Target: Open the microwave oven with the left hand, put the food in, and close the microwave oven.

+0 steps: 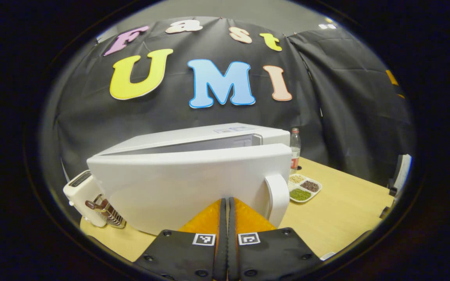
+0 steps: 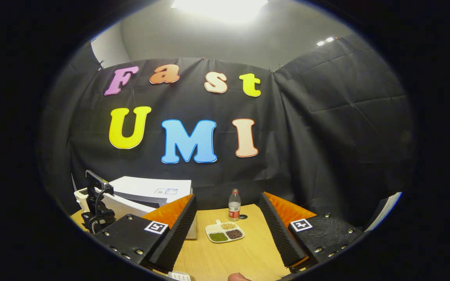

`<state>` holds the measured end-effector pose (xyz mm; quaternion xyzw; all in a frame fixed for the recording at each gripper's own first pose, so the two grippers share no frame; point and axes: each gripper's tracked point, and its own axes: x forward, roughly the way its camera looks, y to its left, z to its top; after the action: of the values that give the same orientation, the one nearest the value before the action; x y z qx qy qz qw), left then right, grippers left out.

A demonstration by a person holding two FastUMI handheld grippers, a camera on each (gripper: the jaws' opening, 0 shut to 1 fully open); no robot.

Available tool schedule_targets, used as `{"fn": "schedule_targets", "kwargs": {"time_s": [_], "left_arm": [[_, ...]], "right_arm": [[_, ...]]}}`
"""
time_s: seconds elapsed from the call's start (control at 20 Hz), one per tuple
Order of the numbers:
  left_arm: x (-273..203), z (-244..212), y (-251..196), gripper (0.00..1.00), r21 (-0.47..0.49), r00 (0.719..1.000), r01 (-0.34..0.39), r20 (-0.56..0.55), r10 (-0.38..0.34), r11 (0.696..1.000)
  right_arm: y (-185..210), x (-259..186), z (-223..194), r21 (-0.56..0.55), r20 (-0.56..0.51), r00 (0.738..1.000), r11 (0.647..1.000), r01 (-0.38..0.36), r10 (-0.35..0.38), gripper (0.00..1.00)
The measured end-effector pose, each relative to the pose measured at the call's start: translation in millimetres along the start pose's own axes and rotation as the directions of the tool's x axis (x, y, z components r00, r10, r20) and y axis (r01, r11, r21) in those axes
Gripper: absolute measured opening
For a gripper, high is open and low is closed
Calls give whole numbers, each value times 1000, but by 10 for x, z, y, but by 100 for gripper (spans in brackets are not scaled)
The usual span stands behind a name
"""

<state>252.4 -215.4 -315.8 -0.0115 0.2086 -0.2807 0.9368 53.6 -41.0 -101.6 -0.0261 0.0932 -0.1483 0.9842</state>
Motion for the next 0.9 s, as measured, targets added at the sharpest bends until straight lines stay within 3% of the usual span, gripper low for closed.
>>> {"fn": "schedule_targets", "kwargs": {"time_s": [0.5, 0.9], "left_arm": [[432, 112, 49, 10, -54, 1000, -15, 26, 17, 998], [580, 157, 51, 7, -109, 998, -36, 41, 41, 993]], "right_arm": [[14, 122, -74, -47, -21, 999, 999, 25, -26, 98], [103, 254, -71, -80, -16, 1000, 997, 0, -2, 98]]}}
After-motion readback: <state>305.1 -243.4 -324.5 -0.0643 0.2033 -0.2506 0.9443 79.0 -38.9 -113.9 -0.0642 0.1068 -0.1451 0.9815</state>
